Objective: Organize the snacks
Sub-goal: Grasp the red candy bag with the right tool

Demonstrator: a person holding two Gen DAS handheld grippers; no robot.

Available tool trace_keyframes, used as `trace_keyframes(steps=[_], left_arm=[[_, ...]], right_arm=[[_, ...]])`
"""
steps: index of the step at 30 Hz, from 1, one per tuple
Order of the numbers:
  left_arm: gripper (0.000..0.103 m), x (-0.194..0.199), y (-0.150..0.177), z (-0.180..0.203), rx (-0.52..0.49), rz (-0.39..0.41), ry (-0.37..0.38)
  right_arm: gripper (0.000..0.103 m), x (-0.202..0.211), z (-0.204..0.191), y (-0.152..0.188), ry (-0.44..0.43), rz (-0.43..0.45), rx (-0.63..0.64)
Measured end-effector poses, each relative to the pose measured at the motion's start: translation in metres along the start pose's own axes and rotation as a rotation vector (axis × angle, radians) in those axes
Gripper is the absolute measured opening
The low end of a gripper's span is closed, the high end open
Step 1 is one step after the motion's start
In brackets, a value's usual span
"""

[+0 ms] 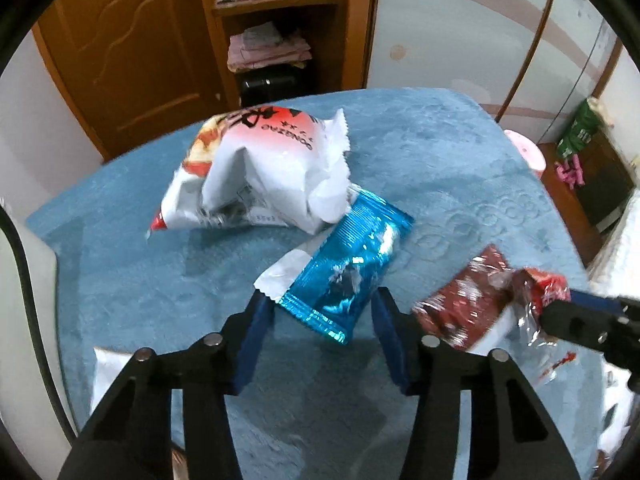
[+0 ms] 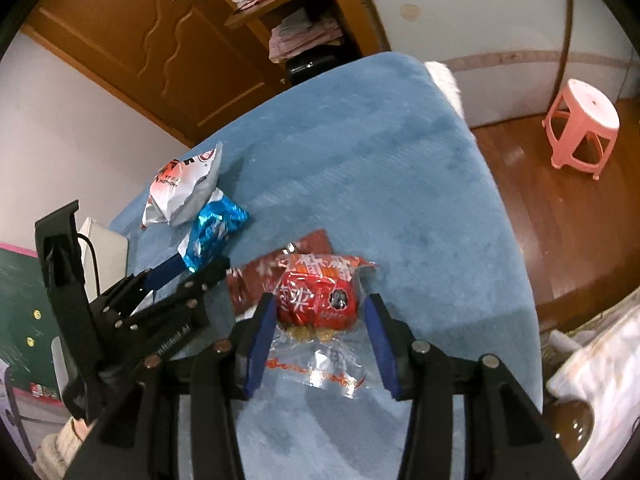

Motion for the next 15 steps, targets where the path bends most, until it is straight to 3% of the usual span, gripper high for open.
trace_keyframes(steps=[5, 7, 8, 15], left_arm=[[0.052, 0.021, 0.004, 0.003, 0.046, -0.030, 0.141], [0.065, 0.027, 0.005, 0.011, 0.013, -0.037, 0.196], [0.066, 0.031, 0.005, 0.018, -0.013, -0.029, 0.208], [0.066, 0.043, 0.010, 0.056, -0.183, 0.038, 0.184]], right_arm=[[0.045, 0.014, 0.006, 0.013, -0.031, 0.029, -0.023], [0.044, 0.019, 0.008, 0.017, -0.046, 0.036, -0.035], [0.029, 0.019, 0.009, 0.018, -0.060, 0.035, -0.038], [0.029, 0.025, 0.015, 0.022, -0.077, 0.038, -0.063]])
Point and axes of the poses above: each gripper's, at about its wrist camera, not at the fingertips, and x roughly against the way its jaws point, z to its right, y to its underside, the point moved 1 cm from there along -x, roughly the way its jaws point, and after that the axes turned 13 degrees about -y, right-handed, at the moved point
